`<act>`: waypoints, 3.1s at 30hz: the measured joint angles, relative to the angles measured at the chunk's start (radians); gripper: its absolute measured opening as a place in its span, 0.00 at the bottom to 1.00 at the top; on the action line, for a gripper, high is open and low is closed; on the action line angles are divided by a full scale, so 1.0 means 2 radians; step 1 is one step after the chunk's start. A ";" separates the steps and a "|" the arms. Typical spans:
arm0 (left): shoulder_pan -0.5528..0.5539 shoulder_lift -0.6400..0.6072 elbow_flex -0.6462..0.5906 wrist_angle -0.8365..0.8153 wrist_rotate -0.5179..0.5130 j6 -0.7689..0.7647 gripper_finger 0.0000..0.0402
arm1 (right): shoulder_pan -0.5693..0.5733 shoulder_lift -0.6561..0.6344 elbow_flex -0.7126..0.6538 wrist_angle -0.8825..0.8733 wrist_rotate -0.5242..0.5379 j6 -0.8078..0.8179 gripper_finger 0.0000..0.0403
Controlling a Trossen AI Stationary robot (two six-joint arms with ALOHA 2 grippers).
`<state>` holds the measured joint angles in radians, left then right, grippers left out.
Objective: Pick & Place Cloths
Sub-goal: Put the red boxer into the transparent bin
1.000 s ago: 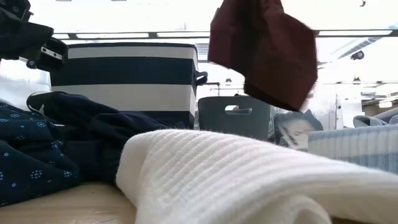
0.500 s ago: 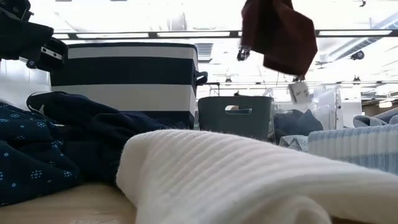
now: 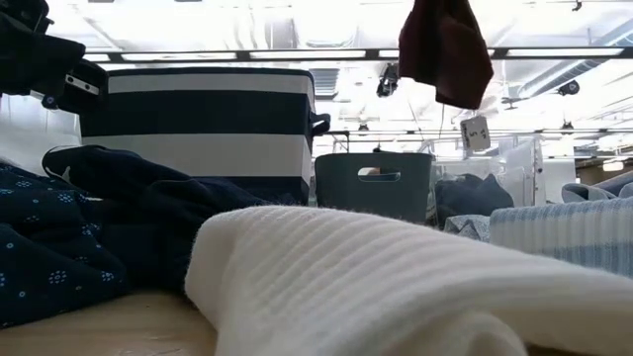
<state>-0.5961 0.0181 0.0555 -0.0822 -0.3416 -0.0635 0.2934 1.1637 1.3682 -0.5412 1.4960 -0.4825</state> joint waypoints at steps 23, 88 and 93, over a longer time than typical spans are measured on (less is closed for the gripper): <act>0.000 0.000 0.000 0.000 0.000 0.000 0.01 | -0.220 -0.007 -0.013 -0.004 -0.115 0.056 0.04; 0.000 0.000 0.000 0.000 0.000 0.000 0.01 | -0.260 -0.008 -0.248 -0.041 -0.272 0.244 0.40; 0.000 0.000 0.000 0.000 0.000 0.000 0.01 | -0.260 -0.008 -0.228 -0.042 -0.242 0.272 0.54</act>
<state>-0.5961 0.0184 0.0555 -0.0823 -0.3413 -0.0635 -0.2276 1.1477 0.9120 -0.6245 1.0126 0.0605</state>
